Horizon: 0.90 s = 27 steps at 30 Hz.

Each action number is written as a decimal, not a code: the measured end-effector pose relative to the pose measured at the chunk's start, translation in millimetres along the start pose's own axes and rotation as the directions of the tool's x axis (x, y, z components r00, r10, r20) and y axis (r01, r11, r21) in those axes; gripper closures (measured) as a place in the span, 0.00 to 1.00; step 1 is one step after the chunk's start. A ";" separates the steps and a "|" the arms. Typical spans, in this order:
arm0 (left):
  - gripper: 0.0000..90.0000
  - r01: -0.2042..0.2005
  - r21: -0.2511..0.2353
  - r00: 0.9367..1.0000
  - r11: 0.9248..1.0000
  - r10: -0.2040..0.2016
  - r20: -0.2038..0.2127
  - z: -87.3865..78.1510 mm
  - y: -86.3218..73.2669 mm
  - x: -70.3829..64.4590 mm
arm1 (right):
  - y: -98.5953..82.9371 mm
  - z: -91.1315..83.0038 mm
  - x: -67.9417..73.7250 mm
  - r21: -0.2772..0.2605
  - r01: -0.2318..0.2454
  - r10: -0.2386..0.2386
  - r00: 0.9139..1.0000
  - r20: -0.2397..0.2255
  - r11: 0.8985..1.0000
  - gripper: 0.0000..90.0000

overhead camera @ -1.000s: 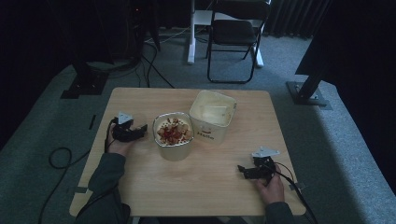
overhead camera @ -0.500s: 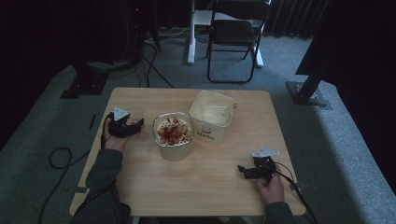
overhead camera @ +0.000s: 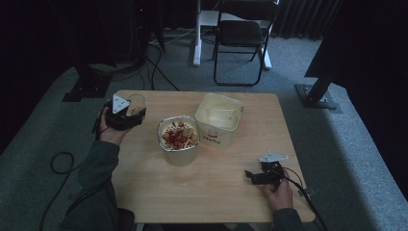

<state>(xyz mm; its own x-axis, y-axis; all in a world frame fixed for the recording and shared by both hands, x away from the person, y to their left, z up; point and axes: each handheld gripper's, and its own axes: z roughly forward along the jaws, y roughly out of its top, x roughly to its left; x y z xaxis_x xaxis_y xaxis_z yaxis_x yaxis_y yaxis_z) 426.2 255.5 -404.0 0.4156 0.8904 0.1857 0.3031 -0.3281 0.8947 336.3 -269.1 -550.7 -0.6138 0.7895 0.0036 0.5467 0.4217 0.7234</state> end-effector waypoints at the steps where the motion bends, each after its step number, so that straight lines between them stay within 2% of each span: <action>1: 0.35 -0.010 -0.004 1.000 1.000 0.010 -0.002 -1.2 3.0 -1.3 | 0.0 0.0 0.0 0.000 0.000 0.000 1.000 0.000 1.000 0.14; 8: 0.35 -0.099 -0.020 0.995 0.995 0.098 -0.011 -11.4 23.7 -12.9 | 0.0 0.0 0.0 0.000 0.000 0.000 1.000 0.000 1.000 0.14; 11: 0.35 -0.172 -0.016 0.985 0.985 0.171 -0.037 -15.9 32.6 -19.3 | 0.0 0.0 0.0 0.000 0.000 0.000 1.000 0.001 1.000 0.14; 14: 0.35 -0.246 -0.002 0.967 0.969 0.245 -0.074 -18.1 39.3 -26.1 | 0.0 0.0 0.0 -0.001 0.000 0.000 1.000 0.001 1.000 0.14; 16: 0.35 -0.308 0.015 0.946 0.951 0.308 -0.107 -18.5 41.9 -31.7 | 0.0 0.0 0.0 -0.001 0.000 0.000 1.000 0.001 1.000 0.14; 20: 0.35 -0.416 0.045 0.895 0.908 0.418 -0.155 -19.4 44.0 -44.1 | 0.0 0.1 -0.1 -0.002 0.001 -0.001 1.000 0.001 1.000 0.14; 23: 0.35 -0.480 0.063 0.858 0.875 0.483 -0.175 -19.1 44.1 -52.8 | 0.0 0.0 -0.1 -0.001 0.001 -0.001 1.000 0.001 1.000 0.14; 27: 0.35 -0.569 0.100 0.792 0.817 0.576 -0.203 -18.1 44.8 -64.7 | 0.0 0.0 -0.1 0.000 0.001 -0.001 1.000 0.000 1.000 0.14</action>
<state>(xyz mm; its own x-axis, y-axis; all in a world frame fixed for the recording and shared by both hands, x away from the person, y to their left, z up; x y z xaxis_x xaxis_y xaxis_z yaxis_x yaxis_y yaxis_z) 397.4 188.8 -368.6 0.3295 0.5800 0.7450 0.0971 -0.8057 0.5843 336.4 -269.2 -550.7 -0.6143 0.7891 0.0023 0.5455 0.4226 0.7237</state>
